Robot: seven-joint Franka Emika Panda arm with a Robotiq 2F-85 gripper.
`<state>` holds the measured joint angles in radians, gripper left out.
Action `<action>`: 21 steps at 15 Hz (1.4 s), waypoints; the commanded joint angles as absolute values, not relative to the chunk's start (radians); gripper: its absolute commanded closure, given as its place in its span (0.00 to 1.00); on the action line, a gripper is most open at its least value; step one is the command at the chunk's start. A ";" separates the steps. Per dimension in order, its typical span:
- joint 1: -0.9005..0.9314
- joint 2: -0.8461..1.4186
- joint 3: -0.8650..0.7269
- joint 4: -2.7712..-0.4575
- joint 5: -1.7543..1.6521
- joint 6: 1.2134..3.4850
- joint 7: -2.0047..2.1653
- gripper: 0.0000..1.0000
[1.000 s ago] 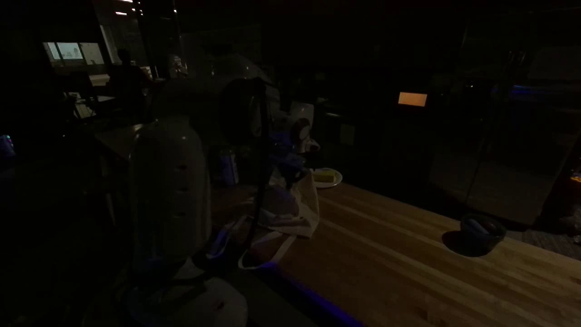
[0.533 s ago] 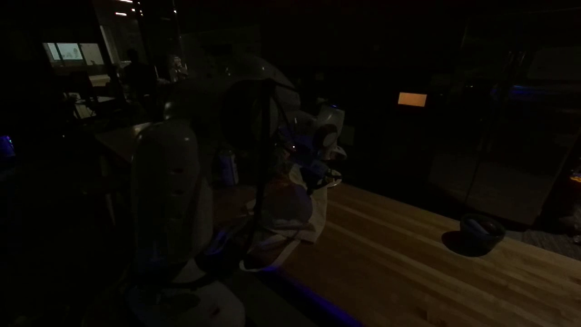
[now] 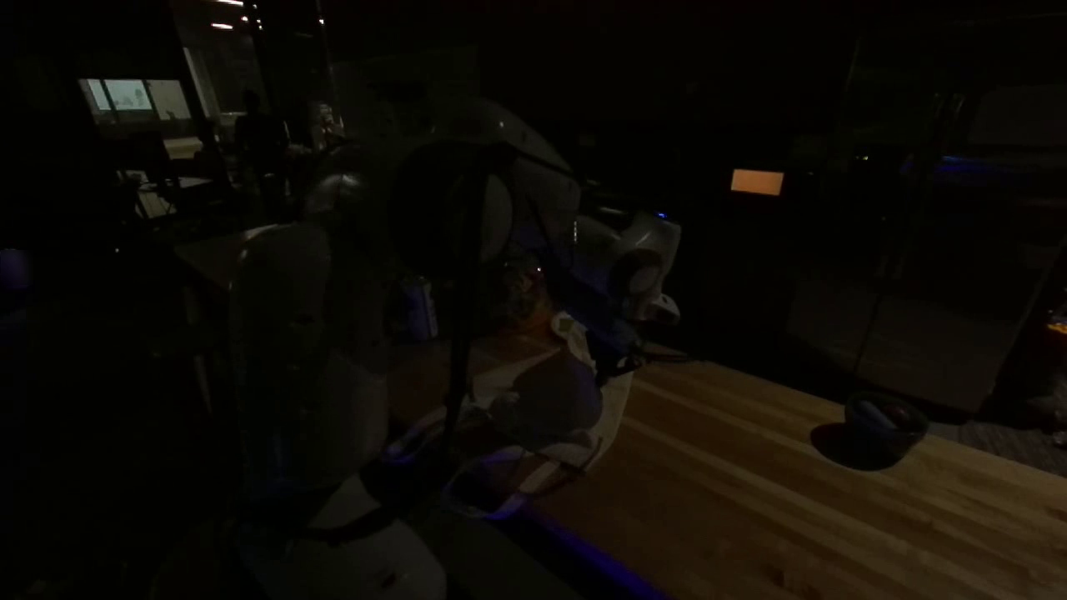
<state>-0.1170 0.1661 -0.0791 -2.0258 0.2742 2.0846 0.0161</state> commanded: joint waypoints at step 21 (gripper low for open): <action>-0.134 -0.038 -0.134 -2.222 0.284 2.123 0.140 0.99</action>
